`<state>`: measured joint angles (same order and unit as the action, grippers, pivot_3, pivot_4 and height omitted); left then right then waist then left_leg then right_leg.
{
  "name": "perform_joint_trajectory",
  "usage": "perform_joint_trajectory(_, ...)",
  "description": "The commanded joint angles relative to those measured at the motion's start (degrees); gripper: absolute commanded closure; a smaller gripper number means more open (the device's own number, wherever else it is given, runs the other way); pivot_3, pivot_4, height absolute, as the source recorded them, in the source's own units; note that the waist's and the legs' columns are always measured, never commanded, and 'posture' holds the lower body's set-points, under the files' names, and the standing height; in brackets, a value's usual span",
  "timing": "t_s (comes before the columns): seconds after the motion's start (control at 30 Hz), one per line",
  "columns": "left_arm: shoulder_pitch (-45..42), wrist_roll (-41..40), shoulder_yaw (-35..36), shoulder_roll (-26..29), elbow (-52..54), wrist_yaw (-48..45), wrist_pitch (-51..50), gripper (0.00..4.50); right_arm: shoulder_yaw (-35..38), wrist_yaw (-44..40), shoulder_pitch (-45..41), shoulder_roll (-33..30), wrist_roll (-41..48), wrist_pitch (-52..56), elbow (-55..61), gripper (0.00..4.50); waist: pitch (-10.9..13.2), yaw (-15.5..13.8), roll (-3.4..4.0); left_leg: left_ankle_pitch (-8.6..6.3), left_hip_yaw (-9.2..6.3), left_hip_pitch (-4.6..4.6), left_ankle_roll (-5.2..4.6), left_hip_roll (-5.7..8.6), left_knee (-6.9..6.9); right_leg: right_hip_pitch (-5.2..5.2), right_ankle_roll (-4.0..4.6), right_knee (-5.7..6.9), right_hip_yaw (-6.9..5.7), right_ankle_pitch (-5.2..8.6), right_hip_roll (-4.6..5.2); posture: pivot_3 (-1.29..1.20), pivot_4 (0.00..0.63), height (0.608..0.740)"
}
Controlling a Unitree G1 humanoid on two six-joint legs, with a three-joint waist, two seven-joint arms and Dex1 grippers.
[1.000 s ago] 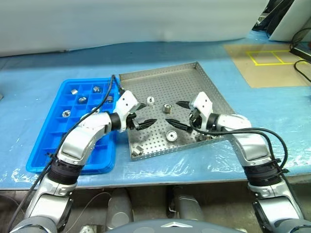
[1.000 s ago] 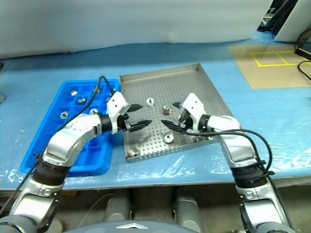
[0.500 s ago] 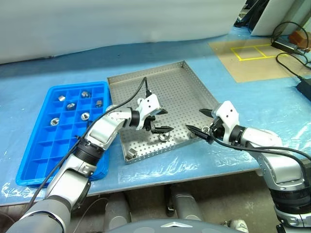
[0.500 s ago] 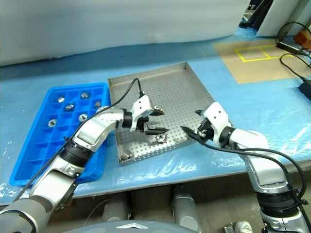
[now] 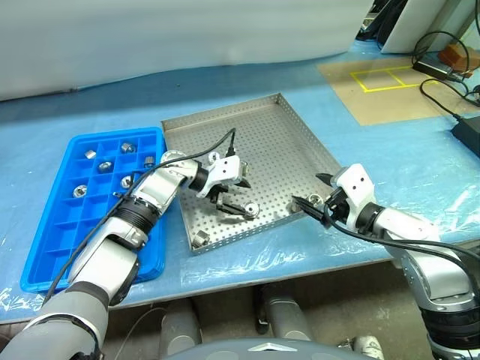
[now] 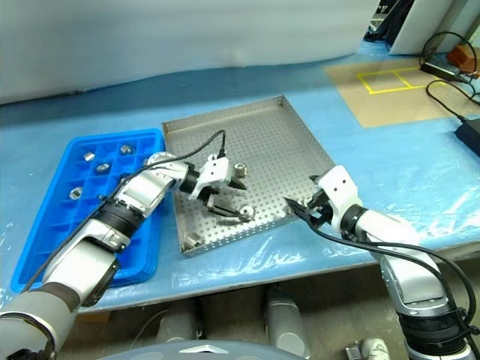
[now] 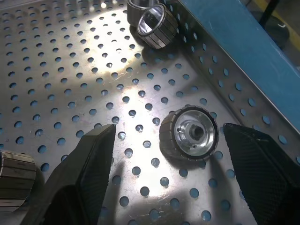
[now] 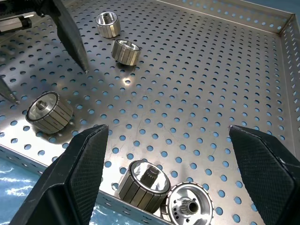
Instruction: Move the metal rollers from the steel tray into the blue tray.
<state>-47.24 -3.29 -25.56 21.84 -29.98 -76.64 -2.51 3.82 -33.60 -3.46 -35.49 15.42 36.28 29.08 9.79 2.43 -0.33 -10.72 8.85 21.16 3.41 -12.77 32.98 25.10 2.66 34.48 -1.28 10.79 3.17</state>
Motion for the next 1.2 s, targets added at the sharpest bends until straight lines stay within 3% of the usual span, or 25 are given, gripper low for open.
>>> perform_joint_trajectory(0.03,-0.75,1.36,-0.68,-1.39,-1.44,-1.51,3.11,0.63,0.46,0.83,0.17,0.22,0.16,-0.53,3.1,0.18,0.0,-0.02,0.0,0.0,0.0,0.0,-0.01,0.0,0.0,0.0,0.06,-0.02,0.0,-0.04,0.0,-0.5,0.15,0.74)
perform_joint_trajectory(0.47,-0.13,6.73,-0.85,-5.25,-7.14,1.32,8.08,0.63,-1.27,-5.28,4.62,-3.48,7.26,5.54,9.88,0.18,0.0,0.0,0.0,-0.04,0.0,0.04,-0.07,0.02,0.01,-0.09,-0.09,-0.14,0.0,0.04,0.02,-0.51,0.15,0.74)
perform_joint_trajectory(0.77,0.23,6.98,0.16,-6.2,-7.85,3.72,9.58,0.63,-2.88,-5.05,4.99,-4.52,5.17,3.79,7.81,0.18,0.0,-0.01,0.0,-0.07,-0.01,0.03,-0.12,0.02,0.01,-0.19,-0.13,-0.32,-0.01,0.02,0.02,-0.5,0.15,0.74)
perform_joint_trajectory(0.87,0.16,7.14,0.23,-6.36,-8.56,4.23,10.74,1.21,-2.93,-4.73,4.79,-4.52,4.28,2.88,6.87,0.18,0.0,0.0,0.0,-0.11,-0.01,0.03,-0.18,0.02,0.01,-0.19,-0.14,-0.41,-0.01,0.0,0.02,-0.5,0.15,0.74)
perform_joint_trajectory(0.97,0.0,7.11,0.43,-6.67,-8.79,5.04,10.3,2.14,-3.01,-4.69,4.72,-4.42,3.84,2.3,6.6,0.18,-0.01,0.01,0.01,-0.15,-0.01,0.05,-0.26,0.02,-0.02,-0.27,0.07,-0.63,-0.01,-0.23,0.02,-0.5,0.15,0.74)
perform_joint_trajectory(1.03,-0.19,6.89,0.44,-6.93,-9.09,4.81,10.02,2.14,-2.98,-4.62,4.69,-4.35,3.57,2.04,6.52,0.18,-0.01,0.02,0.01,-0.21,-0.01,0.05,-0.34,0.03,-0.02,-0.3,0.09,-0.72,-0.01,-0.26,0.03,-0.5,0.15,0.74)
perform_joint_trajectory(1.13,-0.23,6.37,0.67,-7.12,-9.26,3.93,10.24,2.65,-2.89,-4.55,4.65,-4.33,3.27,1.82,6.4,0.18,-0.01,0.0,0.01,-0.26,0.0,0.05,-0.41,0.06,-0.02,-0.35,0.12,-0.77,-0.01,-0.28,0.07,-0.5,0.15,0.74)
perform_joint_trajectory(1.2,-0.54,7.15,1.02,-7.44,-9.94,5.73,10.33,2.7,-2.92,-4.54,4.53,-4.36,3.14,1.77,6.36,0.18,-0.01,0.0,0.01,-0.27,0.01,0.05,-0.43,0.06,-0.02,-0.36,0.13,-0.78,-0.01,-0.29,0.08,-0.5,0.15,0.74)
